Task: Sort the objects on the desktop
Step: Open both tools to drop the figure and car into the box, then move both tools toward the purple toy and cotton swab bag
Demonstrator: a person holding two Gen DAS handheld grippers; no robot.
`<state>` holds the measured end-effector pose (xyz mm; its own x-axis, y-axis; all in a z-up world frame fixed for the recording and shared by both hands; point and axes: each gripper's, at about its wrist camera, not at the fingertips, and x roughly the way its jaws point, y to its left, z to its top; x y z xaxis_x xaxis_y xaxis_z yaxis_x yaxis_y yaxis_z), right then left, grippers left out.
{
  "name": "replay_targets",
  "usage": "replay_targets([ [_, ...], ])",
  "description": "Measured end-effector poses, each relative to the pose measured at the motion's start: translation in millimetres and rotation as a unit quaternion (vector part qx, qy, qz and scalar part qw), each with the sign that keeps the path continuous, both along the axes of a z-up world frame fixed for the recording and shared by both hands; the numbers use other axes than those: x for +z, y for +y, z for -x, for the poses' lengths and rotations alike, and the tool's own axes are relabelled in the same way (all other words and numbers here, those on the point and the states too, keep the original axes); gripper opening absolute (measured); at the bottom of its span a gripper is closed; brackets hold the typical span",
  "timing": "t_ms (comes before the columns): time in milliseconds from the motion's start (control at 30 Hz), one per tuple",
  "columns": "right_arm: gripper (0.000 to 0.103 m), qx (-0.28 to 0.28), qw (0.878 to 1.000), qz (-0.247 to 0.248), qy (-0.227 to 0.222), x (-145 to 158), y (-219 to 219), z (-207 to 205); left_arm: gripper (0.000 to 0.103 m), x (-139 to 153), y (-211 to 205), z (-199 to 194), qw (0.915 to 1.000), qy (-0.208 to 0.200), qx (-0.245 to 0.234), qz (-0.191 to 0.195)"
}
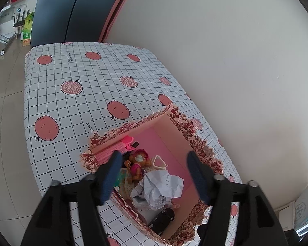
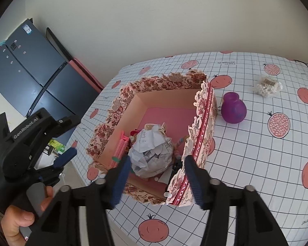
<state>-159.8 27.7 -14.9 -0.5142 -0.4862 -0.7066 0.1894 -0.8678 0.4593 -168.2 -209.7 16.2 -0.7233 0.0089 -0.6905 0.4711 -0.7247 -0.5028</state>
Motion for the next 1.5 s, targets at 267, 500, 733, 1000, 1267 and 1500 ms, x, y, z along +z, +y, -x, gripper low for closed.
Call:
replay_targets([
  [267, 0.099, -0.026, 1.000, -0.011, 0.005, 1, 5, 3, 0.089, -3, -6, 1, 0.9998, -0.017, 0.011, -0.003],
  [500, 0.103, -0.042, 0.999, -0.029, 0.015, 1, 9, 4, 0.100, -7, -5, 3, 0.9992, -0.034, 0.018, 0.009],
  [733, 0.103, -0.044, 0.998, -0.032, 0.021, 6, 13, 3, 0.103, -4, -6, 0, 0.9988, -0.030, 0.035, 0.018],
  [1000, 0.103, -0.042, 0.998, -0.040, 0.022, 12, 20, 1, 0.103, 2, -8, -7, 0.9976, -0.022, 0.060, 0.027],
  [1267, 0.103, -0.045, 0.998, -0.045, 0.027, 24, 42, -6, 0.103, 12, 3, -11, 0.9971, -0.010, 0.064, 0.039],
  [1500, 0.103, -0.061, 0.996, -0.046, 0.040, 39, 72, -13, 0.103, 26, 20, -14, 0.9970, 0.010, 0.059, 0.049],
])
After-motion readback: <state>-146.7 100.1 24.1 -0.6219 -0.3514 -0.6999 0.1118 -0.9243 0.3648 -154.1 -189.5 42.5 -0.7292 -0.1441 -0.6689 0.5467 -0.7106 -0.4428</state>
